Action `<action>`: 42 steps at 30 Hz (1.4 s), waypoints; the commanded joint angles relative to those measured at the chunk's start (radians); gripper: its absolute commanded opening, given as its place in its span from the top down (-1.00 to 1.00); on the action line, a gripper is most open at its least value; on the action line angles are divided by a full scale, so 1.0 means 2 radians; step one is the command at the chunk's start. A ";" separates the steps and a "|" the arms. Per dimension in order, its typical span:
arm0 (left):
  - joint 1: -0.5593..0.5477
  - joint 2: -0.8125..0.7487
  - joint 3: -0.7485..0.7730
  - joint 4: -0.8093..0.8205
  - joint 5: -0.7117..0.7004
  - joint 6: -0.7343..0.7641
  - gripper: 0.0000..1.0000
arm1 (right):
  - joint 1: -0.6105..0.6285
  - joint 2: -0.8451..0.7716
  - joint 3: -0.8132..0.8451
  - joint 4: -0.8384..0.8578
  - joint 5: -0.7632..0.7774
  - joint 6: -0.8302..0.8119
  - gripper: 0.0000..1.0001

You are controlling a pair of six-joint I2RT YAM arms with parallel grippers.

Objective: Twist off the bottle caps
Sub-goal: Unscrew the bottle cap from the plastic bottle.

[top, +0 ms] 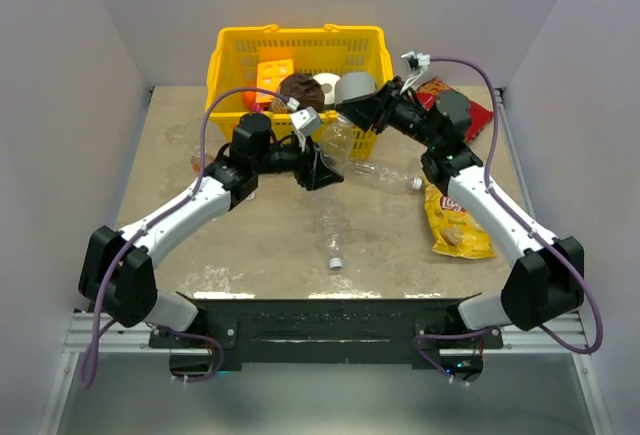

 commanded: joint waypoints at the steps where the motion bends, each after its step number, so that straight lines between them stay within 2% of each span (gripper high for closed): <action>1: 0.005 -0.016 -0.001 0.096 0.129 -0.019 0.34 | 0.010 0.008 0.008 0.039 -0.115 0.010 1.00; 6: 0.010 -0.016 -0.003 0.117 0.185 -0.029 0.36 | 0.006 0.007 0.002 0.074 -0.177 0.001 1.00; 11: 0.010 -0.016 -0.006 0.127 0.212 -0.033 0.39 | 0.005 0.002 -0.009 0.097 -0.223 -0.014 1.00; 17: 0.011 -0.013 -0.007 0.129 0.202 -0.033 0.41 | 0.005 -0.017 -0.004 0.032 -0.183 -0.066 1.00; 22: 0.010 -0.009 -0.006 0.106 0.142 -0.022 0.43 | 0.006 -0.025 0.009 -0.008 -0.143 -0.073 1.00; 25: 0.011 -0.005 -0.005 0.088 0.092 -0.016 0.46 | 0.006 -0.034 0.013 -0.025 -0.114 -0.072 0.69; 26: 0.009 -0.005 -0.002 0.081 0.082 -0.012 0.46 | 0.005 -0.043 0.013 -0.031 -0.102 -0.072 0.43; 28: 0.009 -0.005 -0.002 0.069 0.049 -0.008 0.46 | 0.006 -0.052 0.016 -0.057 -0.061 -0.078 0.17; 29: 0.010 -0.006 -0.002 0.066 0.039 -0.006 0.46 | 0.005 -0.057 0.016 -0.063 -0.048 -0.081 -0.04; 30: 0.008 -0.008 -0.002 0.061 0.021 -0.005 0.46 | 0.005 -0.067 0.016 -0.069 -0.033 -0.085 -0.12; 34: 0.009 -0.015 -0.005 0.051 -0.024 0.000 0.46 | 0.006 -0.093 0.015 -0.112 0.058 -0.083 -0.32; 38: 0.008 -0.019 -0.009 0.048 -0.059 0.001 0.44 | 0.017 -0.116 0.011 -0.123 0.131 -0.081 -0.32; 42: 0.008 -0.020 -0.010 0.048 -0.071 0.000 0.45 | 0.029 -0.117 0.021 -0.148 0.167 -0.092 -0.30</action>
